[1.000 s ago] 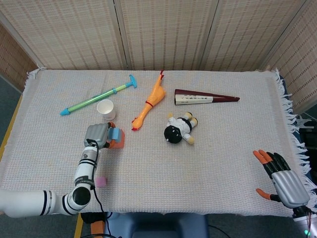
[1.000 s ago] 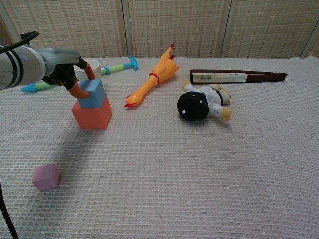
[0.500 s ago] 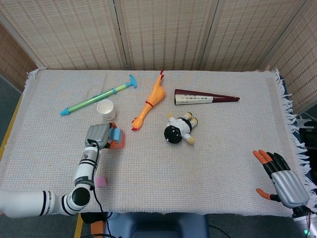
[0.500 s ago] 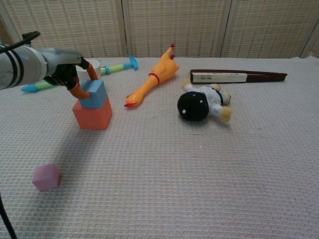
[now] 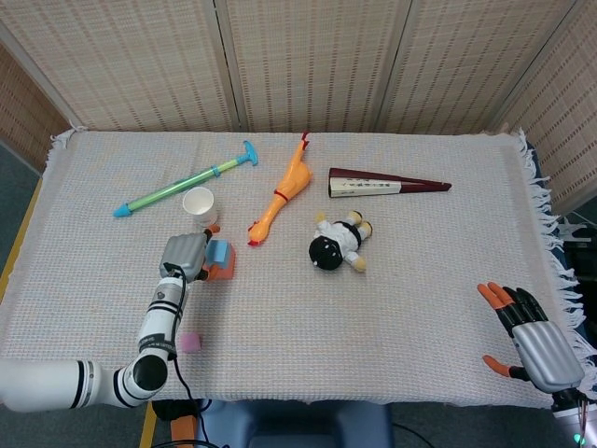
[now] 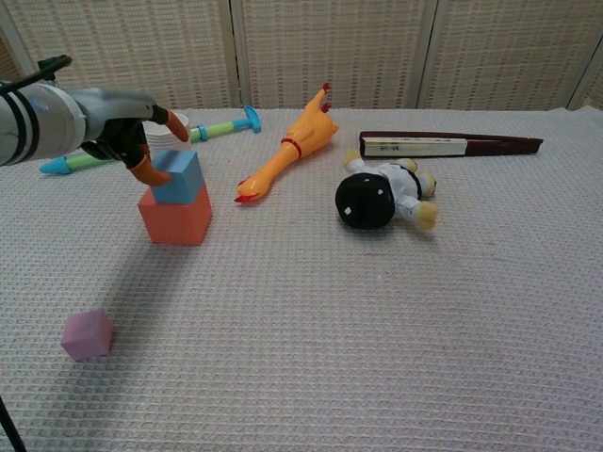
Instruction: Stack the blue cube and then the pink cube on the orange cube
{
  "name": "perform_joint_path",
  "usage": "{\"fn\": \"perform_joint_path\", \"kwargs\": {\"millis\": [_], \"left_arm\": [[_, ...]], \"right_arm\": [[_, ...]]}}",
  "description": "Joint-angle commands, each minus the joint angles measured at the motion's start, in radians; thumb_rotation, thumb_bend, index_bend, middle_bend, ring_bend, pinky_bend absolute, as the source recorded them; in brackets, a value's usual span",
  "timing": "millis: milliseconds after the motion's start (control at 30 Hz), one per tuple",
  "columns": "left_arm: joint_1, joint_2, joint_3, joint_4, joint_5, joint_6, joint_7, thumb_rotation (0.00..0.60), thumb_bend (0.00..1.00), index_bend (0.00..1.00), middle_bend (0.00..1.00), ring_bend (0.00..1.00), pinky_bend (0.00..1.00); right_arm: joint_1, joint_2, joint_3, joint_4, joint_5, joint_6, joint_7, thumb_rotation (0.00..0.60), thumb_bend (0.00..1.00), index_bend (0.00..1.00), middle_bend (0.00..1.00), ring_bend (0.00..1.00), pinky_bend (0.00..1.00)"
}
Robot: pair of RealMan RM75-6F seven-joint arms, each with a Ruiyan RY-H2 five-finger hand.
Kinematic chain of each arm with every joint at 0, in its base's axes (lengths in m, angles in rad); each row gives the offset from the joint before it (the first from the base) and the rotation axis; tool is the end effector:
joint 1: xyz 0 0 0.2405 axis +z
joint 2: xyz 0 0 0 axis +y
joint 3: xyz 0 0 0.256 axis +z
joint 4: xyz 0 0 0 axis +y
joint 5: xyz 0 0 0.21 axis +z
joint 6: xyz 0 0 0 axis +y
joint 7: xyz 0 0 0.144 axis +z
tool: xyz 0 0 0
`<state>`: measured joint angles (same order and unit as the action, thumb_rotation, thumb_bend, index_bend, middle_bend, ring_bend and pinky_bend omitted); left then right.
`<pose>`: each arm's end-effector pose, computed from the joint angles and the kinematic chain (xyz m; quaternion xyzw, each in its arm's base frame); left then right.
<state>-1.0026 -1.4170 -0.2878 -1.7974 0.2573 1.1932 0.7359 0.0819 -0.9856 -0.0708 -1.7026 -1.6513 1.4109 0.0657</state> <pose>-0.0977 0.3643 0.0291 -0.6549 -0.4930 -0.2750 0.5024 -0.2991 -0.1501 0.1596 0.6635 -0.4213 0.3541 0.5067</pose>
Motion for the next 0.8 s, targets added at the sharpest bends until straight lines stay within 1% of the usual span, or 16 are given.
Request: {"fn": "perform_joint_path", "kwargs": {"millis": [33, 167, 233, 267, 367, 467, 567, 667, 733, 800], "left_arm": [[0.002, 0.009, 0.005, -0.019, 0.005, 0.0, 0.002, 0.6, 0.38, 0.11, 1.0, 1.0, 1.0], [0.015, 0.029, 0.017, -0.071, 0.025, 0.004, -0.006, 0.6, 0.38, 0.08, 1.0, 1.0, 1.0], [0.031, 0.048, 0.033, -0.117, 0.061, 0.016, -0.016, 0.6, 0.38, 0.07, 1.0, 1.0, 1.0], [0.041, 0.059, 0.044, -0.141, 0.086, 0.025, -0.021, 0.6, 0.38, 0.07, 1.0, 1.0, 1.0], [0.092, 0.102, 0.093, -0.237, 0.204, 0.068, -0.049, 0.6, 0.38, 0.06, 1.0, 1.0, 1.0], [0.162, 0.154, 0.157, -0.33, 0.354, 0.108, -0.095, 0.6, 0.37, 0.06, 1.0, 1.0, 1.0], [0.241, 0.213, 0.24, -0.393, 0.517, 0.127, -0.151, 0.6, 0.37, 0.06, 1.0, 1.0, 1.0], [0.322, 0.258, 0.328, -0.418, 0.676, 0.139, -0.214, 0.6, 0.37, 0.06, 1.0, 1.0, 1.0], [0.373, 0.272, 0.383, -0.417, 0.771, 0.147, -0.25, 0.6, 0.37, 0.06, 1.0, 1.0, 1.0], [0.414, 0.274, 0.43, -0.407, 0.845, 0.14, -0.286, 0.6, 0.36, 0.06, 1.0, 1.0, 1.0]], "right_arm": [[-0.001, 0.001, 0.0, -0.001, 0.0, 0.001, 0.0, 0.6, 0.06, 0.0, 0.0, 0.0, 0.0], [-0.003, 0.002, -0.001, -0.002, -0.004, 0.006, 0.0, 0.6, 0.07, 0.0, 0.0, 0.0, 0.0], [-0.005, 0.004, -0.002, -0.002, -0.007, 0.009, 0.001, 0.6, 0.07, 0.0, 0.0, 0.0, 0.0], [-0.006, 0.004, -0.003, -0.002, -0.008, 0.01, 0.001, 0.6, 0.07, 0.0, 0.0, 0.0, 0.0], [-0.008, 0.006, -0.004, -0.002, -0.011, 0.014, 0.003, 0.6, 0.07, 0.0, 0.0, 0.0, 0.0], [-0.01, 0.007, -0.006, -0.004, -0.017, 0.019, 0.004, 0.6, 0.07, 0.0, 0.0, 0.0, 0.0], [-0.012, 0.008, -0.009, -0.005, -0.024, 0.023, 0.005, 0.6, 0.07, 0.0, 0.0, 0.0, 0.0], [-0.013, 0.007, -0.01, -0.007, -0.03, 0.027, 0.004, 0.6, 0.07, 0.0, 0.0, 0.0, 0.0], [-0.014, 0.006, -0.012, -0.009, -0.035, 0.028, 0.001, 0.6, 0.07, 0.0, 0.0, 0.0, 0.0], [-0.013, 0.005, -0.014, -0.011, -0.041, 0.027, -0.002, 0.6, 0.07, 0.0, 0.0, 0.0, 0.0]]}}
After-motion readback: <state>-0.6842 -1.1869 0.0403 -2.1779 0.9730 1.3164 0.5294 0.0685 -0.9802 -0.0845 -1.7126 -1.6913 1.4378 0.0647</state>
